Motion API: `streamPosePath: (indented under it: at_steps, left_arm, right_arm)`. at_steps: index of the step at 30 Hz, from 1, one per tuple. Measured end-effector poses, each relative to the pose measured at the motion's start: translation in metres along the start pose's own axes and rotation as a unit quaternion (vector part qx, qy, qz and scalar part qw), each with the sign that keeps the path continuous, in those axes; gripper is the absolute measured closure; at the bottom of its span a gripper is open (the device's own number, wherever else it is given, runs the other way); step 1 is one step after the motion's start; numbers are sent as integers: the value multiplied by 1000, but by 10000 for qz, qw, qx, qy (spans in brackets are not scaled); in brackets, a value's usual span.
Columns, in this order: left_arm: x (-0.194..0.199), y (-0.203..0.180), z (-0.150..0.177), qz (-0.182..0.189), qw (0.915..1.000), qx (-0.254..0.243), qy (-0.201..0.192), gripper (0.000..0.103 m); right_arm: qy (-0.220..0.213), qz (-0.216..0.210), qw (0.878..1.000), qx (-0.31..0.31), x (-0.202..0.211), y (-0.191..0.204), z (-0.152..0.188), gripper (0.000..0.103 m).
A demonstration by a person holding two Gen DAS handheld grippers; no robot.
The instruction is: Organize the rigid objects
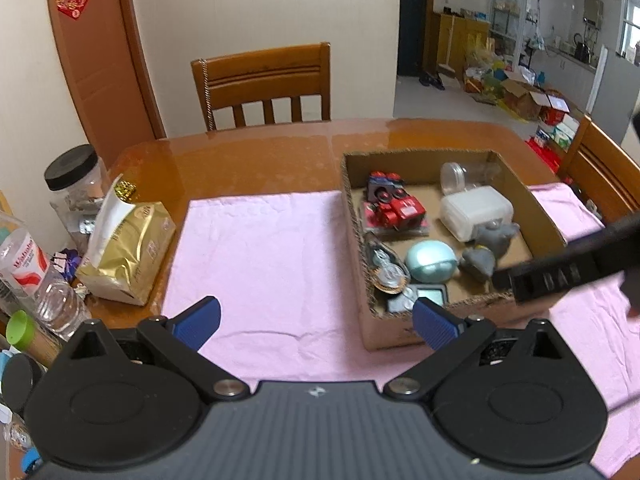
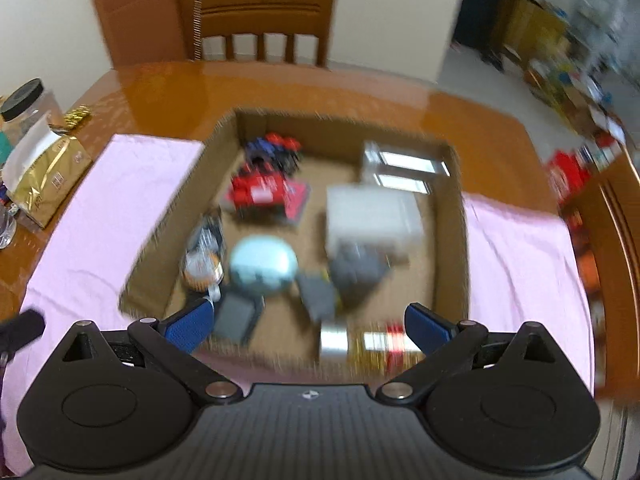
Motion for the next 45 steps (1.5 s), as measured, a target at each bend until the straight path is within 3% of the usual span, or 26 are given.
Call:
streamPosePath:
  at_steps: [8,19,27,45]
  left_arm:
    - [1,-28,0,52,9995,-21,309,1]
    - [14,-50,-20,81,9996,45,266,1]
    - [12,-49,-20,-134,9992,79,380,1]
    - [15,-50,-24,-122,9993,129,336,1]
  right_arm:
    - [158,292,9988,-366,35,-22,42,0]
    - [-236,330,9973,-619,73,-47,38,0]
    - [-274,343,9971,-617,77,-48,37,0]
    - [-315,383,9968,-625,81,-48,36,0]
Point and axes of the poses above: each gripper's, at about its wrist camera, not at the fingertips, and x roughly against the way its jaws point, y to its left, z to its underside, the point moved 5 cm from there along -x, roughly the way its jaws point, and after that the axes turned 14 degrees about z, right-handed, at the moved point
